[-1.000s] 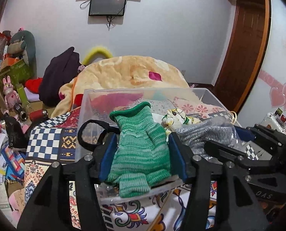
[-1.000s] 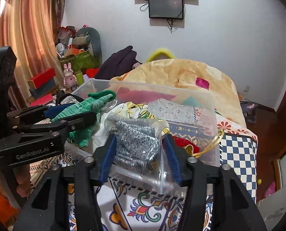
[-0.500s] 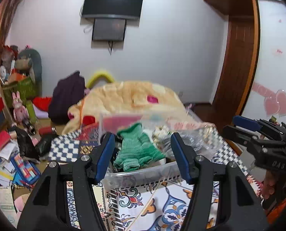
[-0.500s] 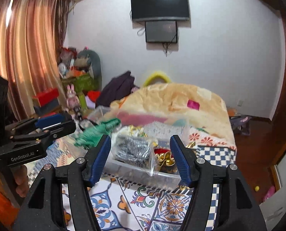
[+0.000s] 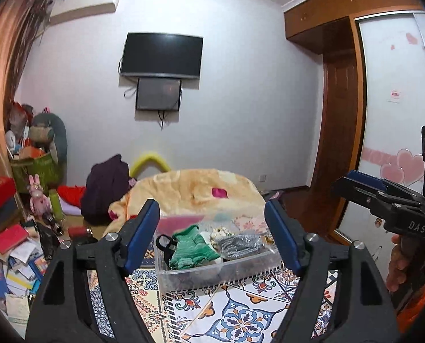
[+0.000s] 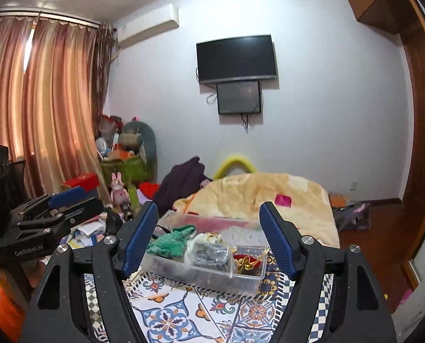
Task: Organize soft objects
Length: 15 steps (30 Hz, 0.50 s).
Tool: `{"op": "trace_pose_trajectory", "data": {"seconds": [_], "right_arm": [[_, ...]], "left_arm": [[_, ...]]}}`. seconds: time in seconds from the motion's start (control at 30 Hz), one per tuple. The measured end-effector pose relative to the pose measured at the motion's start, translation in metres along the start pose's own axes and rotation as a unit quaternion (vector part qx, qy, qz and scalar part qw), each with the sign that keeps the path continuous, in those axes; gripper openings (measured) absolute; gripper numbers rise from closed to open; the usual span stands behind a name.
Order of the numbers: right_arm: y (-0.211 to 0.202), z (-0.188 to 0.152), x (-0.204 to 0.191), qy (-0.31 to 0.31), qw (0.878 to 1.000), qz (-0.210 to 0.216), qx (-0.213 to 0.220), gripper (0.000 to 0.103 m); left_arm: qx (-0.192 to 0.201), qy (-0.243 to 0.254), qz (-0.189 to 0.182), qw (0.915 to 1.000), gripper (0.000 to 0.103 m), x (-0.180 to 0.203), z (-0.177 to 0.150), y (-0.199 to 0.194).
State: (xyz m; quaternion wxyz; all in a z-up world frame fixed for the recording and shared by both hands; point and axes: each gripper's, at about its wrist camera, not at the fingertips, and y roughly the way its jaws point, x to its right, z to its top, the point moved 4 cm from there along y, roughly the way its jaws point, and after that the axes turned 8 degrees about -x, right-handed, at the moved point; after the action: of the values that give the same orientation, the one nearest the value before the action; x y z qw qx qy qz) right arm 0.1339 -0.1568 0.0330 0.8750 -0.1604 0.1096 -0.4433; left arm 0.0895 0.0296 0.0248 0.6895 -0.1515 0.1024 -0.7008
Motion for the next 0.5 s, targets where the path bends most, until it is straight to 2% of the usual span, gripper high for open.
{"op": "trace_pose_trajectory", "data": {"seconds": [0.03,0.1,0.2,0.33,0.5], "right_arm": [[-0.001,-0.001,-0.001,0.0,1.0,0.0,0.003,0.075],[-0.005,0.0,-0.003,0.001,1.0,0.0,0.011,0.08],[-0.008,-0.001,-0.004,0.002,1.0,0.0,0.02,0.083],[-0.01,-0.006,-0.006,-0.004,1.0,0.0,0.017,0.085],[-0.013,-0.012,-0.007,-0.005,1.0,-0.007,0.023,0.102]], "left_arm": [[0.003,0.002,0.001,1.0,0.08,0.001,0.0,-0.003],[0.013,0.006,0.002,0.9999,0.091,0.004,0.001,-0.011],[0.023,0.006,0.006,0.9997,0.102,0.006,0.0,-0.018],[0.022,0.003,0.003,0.9998,0.102,0.006,-0.002,-0.02],[0.022,0.006,0.006,0.9997,0.102,0.007,-0.004,-0.021]]}}
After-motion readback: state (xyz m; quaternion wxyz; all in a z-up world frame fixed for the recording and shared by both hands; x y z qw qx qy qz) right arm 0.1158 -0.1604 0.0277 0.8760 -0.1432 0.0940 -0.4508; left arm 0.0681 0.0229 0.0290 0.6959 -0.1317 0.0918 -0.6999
